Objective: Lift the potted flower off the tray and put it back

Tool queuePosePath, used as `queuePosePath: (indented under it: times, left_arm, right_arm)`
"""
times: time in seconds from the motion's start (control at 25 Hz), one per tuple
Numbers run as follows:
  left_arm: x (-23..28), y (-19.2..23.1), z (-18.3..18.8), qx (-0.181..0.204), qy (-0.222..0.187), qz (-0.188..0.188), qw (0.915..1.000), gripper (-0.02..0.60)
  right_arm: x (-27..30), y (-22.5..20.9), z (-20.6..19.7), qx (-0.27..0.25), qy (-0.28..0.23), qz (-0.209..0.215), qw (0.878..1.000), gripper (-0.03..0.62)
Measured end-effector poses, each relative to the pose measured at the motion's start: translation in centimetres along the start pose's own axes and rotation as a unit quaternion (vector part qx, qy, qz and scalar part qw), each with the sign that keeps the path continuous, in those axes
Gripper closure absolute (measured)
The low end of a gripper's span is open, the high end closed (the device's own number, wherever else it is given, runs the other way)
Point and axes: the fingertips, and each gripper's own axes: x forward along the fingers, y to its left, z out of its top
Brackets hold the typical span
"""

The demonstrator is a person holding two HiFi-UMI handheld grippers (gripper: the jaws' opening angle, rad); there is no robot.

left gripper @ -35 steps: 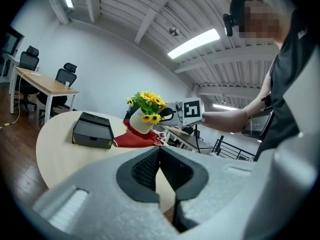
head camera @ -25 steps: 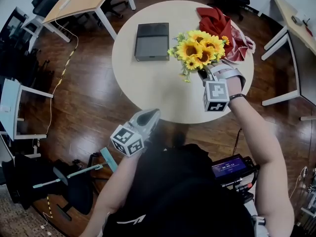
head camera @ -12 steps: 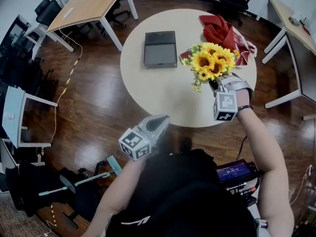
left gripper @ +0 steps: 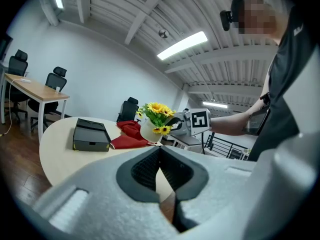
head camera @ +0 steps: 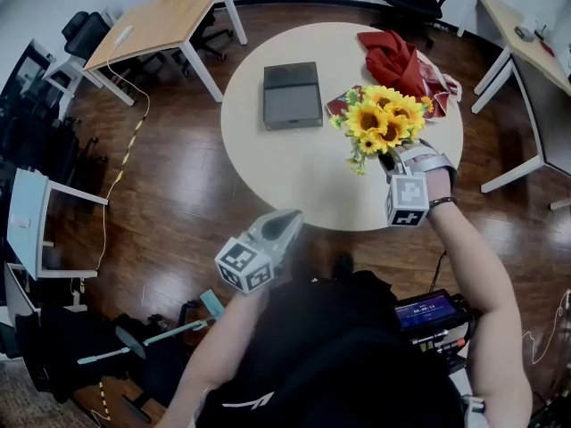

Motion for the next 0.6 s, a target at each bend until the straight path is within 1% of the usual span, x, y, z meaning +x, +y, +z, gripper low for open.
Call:
queuePosePath:
  times: [0.2, 0.6]
  left_arm:
    - [0.4, 0.0, -0.2, -0.006, -0.010, -0.007, 0.9999, 0.577]
    - [1.1, 0.7, -0.3, -0.010, -0.007, -0.009, 0.9999, 0.577]
  right_arm:
    - [0.0, 0.5, -0.7, 0.003, 0.005, -0.008, 1.000, 0.539]
    - [-0.2, 0.1, -1.1, 0.002, 0.014, -0.014, 1.000, 0.539]
